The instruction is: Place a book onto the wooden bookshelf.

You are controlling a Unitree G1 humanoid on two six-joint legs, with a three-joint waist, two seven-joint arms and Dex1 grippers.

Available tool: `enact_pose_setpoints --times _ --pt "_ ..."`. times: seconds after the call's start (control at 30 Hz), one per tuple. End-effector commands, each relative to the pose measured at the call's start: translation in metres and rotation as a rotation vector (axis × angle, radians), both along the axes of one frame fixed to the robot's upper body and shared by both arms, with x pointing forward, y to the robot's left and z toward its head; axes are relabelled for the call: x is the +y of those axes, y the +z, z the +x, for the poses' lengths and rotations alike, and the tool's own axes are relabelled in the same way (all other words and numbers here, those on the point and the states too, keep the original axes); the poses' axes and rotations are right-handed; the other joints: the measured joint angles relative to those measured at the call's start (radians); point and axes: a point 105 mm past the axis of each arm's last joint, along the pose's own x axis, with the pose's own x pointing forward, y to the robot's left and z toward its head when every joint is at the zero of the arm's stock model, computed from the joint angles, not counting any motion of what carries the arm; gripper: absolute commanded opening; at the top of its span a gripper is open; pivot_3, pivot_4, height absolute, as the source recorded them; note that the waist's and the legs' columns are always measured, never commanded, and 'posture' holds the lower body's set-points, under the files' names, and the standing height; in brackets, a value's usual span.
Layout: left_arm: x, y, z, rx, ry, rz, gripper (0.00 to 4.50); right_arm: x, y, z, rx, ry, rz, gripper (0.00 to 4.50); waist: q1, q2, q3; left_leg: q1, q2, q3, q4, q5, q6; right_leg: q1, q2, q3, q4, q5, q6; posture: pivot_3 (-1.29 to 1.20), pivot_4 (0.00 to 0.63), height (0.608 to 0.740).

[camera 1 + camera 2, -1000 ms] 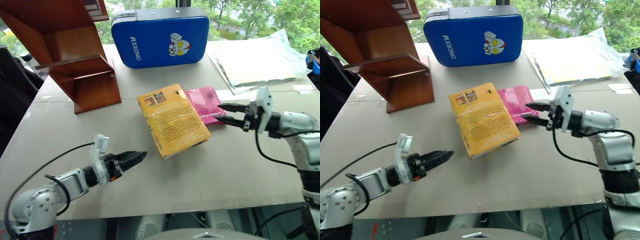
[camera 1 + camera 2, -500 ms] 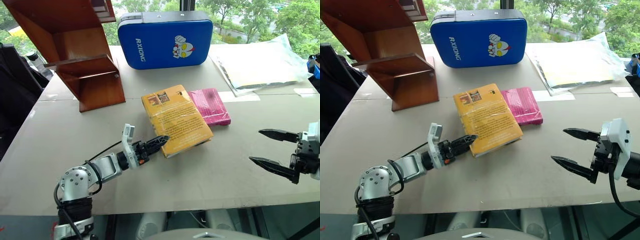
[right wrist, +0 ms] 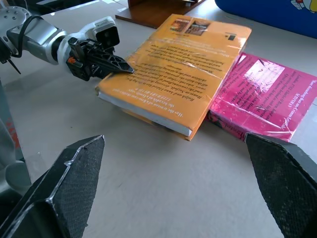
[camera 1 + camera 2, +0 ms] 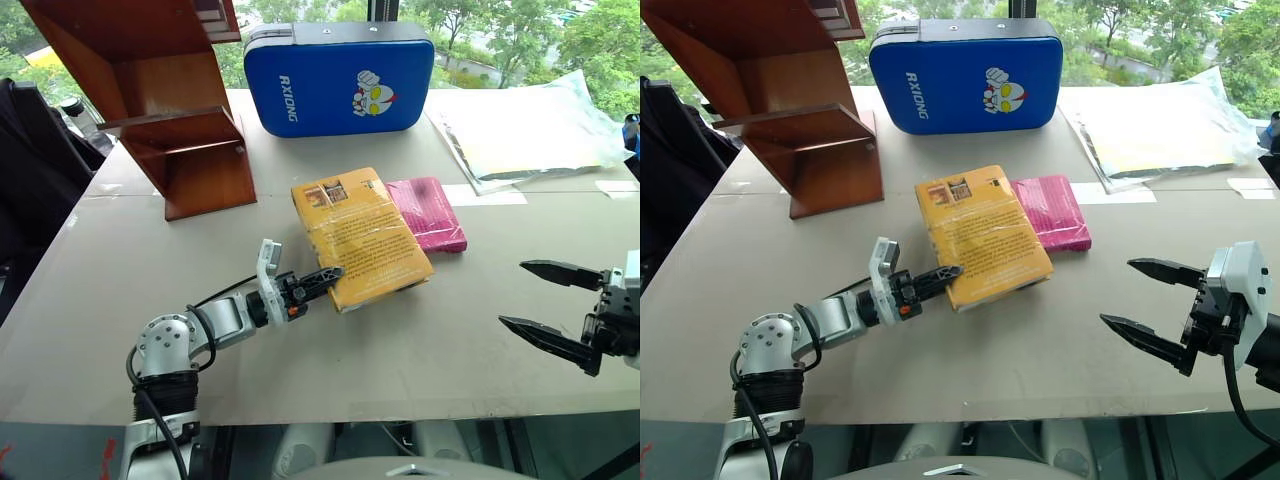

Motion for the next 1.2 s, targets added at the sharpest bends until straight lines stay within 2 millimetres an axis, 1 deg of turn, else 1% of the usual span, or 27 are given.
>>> enact_pose_setpoints --times 0.03,0.07,0.1,0.13,0.17,0.27,0.3,0.37,0.4,0.43,0.47,0.5,0.57,0.6,0.63,0.67,0.7,0.77,0.83,0.9,1.03,1.2 --pt "-0.003 0.056 -0.007 -0.288 -0.028 0.035 0.11 0.001 0.010 0.004 -0.046 0.011 0.011 4.50 -0.005 -0.002 0.001 0.000 0.000 0.000 0.000 0.000 0.000 0.000 0.000 0.000 0.000 0.000 0.000 0.00 0.150 0.740" --pt "-0.006 0.065 -0.011 -0.366 -0.054 0.101 0.11 0.001 0.012 0.005 -0.052 0.014 0.018 4.50 -0.007 -0.002 0.001 -0.001 0.000 0.000 0.000 0.000 0.000 0.000 0.000 0.000 0.000 0.000 0.000 0.00 0.150 0.740" --pt "-0.010 0.078 -0.014 -0.482 -0.080 0.197 0.11 0.001 0.014 0.008 -0.060 0.016 0.027 4.50 -0.007 -0.003 0.002 -0.001 0.000 0.000 0.000 0.000 0.000 -0.001 0.000 0.000 -0.001 0.000 0.000 0.00 0.150 0.740" --pt "-0.012 0.086 -0.016 -0.560 -0.098 0.262 0.11 0.001 0.015 0.010 -0.065 0.017 0.034 4.50 -0.008 -0.003 0.002 -0.001 0.000 0.000 0.000 0.000 0.000 -0.001 0.000 0.000 -0.001 0.000 0.000 0.00 0.150 0.740" --pt "-0.012 0.100 -0.015 -0.669 -0.103 0.338 0.11 0.001 0.016 0.013 -0.072 0.019 0.048 4.50 -0.008 -0.003 0.002 -0.001 0.000 0.000 0.000 0.000 0.000 -0.001 0.000 0.000 -0.001 0.000 0.000 0.00 0.150 0.740" --pt "-0.004 0.153 0.000 -0.995 -0.025 0.575 0.11 0.005 0.021 0.024 -0.093 0.036 0.110 4.50 -0.008 -0.004 0.003 -0.001 0.000 0.001 -0.001 0.000 0.000 0.000 0.001 0.000 -0.002 0.000 0.000 0.00 0.150 0.740" --pt "-0.001 0.168 0.004 -1.081 0.004 0.650 0.11 0.006 0.022 0.029 -0.099 0.041 0.133 4.50 -0.008 -0.004 0.003 -0.001 0.000 0.001 -0.001 0.000 0.000 0.000 0.003 0.000 -0.002 0.000 0.000 0.00 0.150 0.740" --pt "0.010 0.194 0.014 -1.240 0.074 0.845 0.11 0.010 0.026 0.039 -0.117 0.049 0.186 4.50 -0.013 -0.004 0.003 -0.001 0.000 0.002 -0.001 0.000 0.000 0.000 0.005 0.001 -0.003 0.000 0.000 0.00 0.150 0.740" --pt "0.021 0.210 0.019 -1.333 0.120 0.997 0.11 0.014 0.030 0.047 -0.130 0.058 0.222 4.50 -0.016 -0.004 0.003 0.000 0.000 0.003 -0.002 0.000 0.000 0.000 0.006 0.002 -0.004 0.000 0.000 0.00 0.150 0.740" --pt "0.028 0.220 0.022 -1.393 0.145 1.100 0.11 0.016 0.033 0.052 -0.138 0.065 0.245 4.50 -0.022 -0.005 0.005 0.000 0.000 0.005 -0.004 0.000 0.000 -0.001 0.006 0.003 -0.004 0.000 0.000 0.00 0.150 0.740" --pt "0.040 0.232 0.024 -1.456 0.162 1.252 0.11 0.020 0.037 0.058 -0.148 0.077 0.275 4.50 -0.023 -0.004 0.005 0.000 0.000 0.005 -0.006 0.000 0.000 -0.001 0.007 0.004 -0.005 0.000 0.000 0.00 0.150 0.740" --pt "0.047 0.239 0.024 -1.493 0.164 1.354 0.11 0.023 0.039 0.062 -0.154 0.086 0.293 4.50 -0.026 -0.005 0.006 -0.001 0.000 0.006 -0.007 0.000 0.000 -0.002 0.007 0.004 -0.007 0.000 0.000 0.00 0.150 0.740" --pt "0.062 0.262 0.023 -1.561 0.210 1.540 0.11 0.029 0.045 0.070 -0.165 0.113 0.328 4.50 -0.029 -0.006 0.007 -0.001 0.001 0.005 -0.012 0.000 0.000 -0.003 0.007 0.004 -0.010 0.000 0.000 0.00 0.150 0.740" --pt "0.073 0.273 0.023 -1.598 0.238 1.670 0.11 0.034 0.049 0.074 -0.171 0.132 0.357 4.50 -0.031 -0.006 0.007 -0.001 0.001 0.006 -0.014 0.000 0.000 -0.004 0.007 0.004 -0.011 0.001 0.001 0.00 0.150 0.740" --pt "0.080 0.281 0.022 -1.622 0.249 1.765 0.11 0.037 0.052 0.077 -0.175 0.145 0.376 4.50 -0.033 -0.006 0.008 -0.002 0.001 0.005 -0.015 0.000 0.000 -0.005 0.008 0.003 -0.012 0.003 0.004 0.00 0.150 0.740" --pt "0.094 0.283 0.023 -1.625 0.233 1.908 0.11 0.041 0.057 0.080 -0.180 0.162 0.402 4.50 -0.034 -0.006 0.008 -0.003 0.001 0.004 -0.017 0.000 0.000 -0.005 0.008 0.002 -0.014 0.003 0.004 0.00 0.150 0.740" --pt "0.103 0.283 0.024 -1.623 0.209 1.997 0.11 0.044 0.059 0.081 -0.183 0.172 0.418 4.50 -0.035 -0.006 0.008 -0.003 0.001 0.004 -0.018 0.001 0.000 -0.006 0.008 0.002 -0.014 0.003 0.004 0.00 0.150 0.740" --pt "0.128 0.280 0.026 -1.573 0.133 2.190 0.11 0.048 0.066 0.086 -0.186 0.192 0.461 4.50 -0.036 -0.005 0.008 -0.003 0.001 0.005 -0.020 0.002 -0.004 -0.006 0.007 0.002 -0.015 0.003 0.004 0.00 0.150 0.740" --pt "0.145 0.278 0.025 -1.521 0.082 2.298 0.11 0.052 0.071 0.089 -0.189 0.212 0.486 4.50 -0.037 -0.005 0.008 -0.004 0.001 0.006 -0.021 0.002 -0.003 -0.007 0.007 0.002 -0.016 0.002 0.005 0.00 0.150 0.740" --pt "0.159 0.277 0.025 -1.463 0.065 2.364 0.11 0.055 0.078 0.091 -0.199 0.231 0.503 4.50 -0.037 -0.006 0.009 -0.006 0.001 0.006 -0.020 0.000 0.000 -0.009 0.007 0.002 -0.015 0.002 0.005 0.00 0.150 0.740" --pt "0.182 0.269 0.028 -1.353 0.052 2.433 0.11 0.061 0.092 0.092 -0.221 0.259 0.558 4.50 -0.036 -0.006 0.010 -0.010 0.001 0.005 -0.016 0.000 0.000 -0.011 0.008 -0.001 -0.014 0.003 0.005 0.00 0.150 0.740" --pt "0.194 0.259 0.037 -1.295 0.061 2.461 0.11 0.067 0.100 0.091 -0.240 0.274 0.554 4.50 -0.036 -0.007 0.010 -0.017 0.000 0.005 -0.013 0.000 0.000 -0.020 0.007 -0.001 -0.006 0.003 0.005 0.00 0.150 0.740"
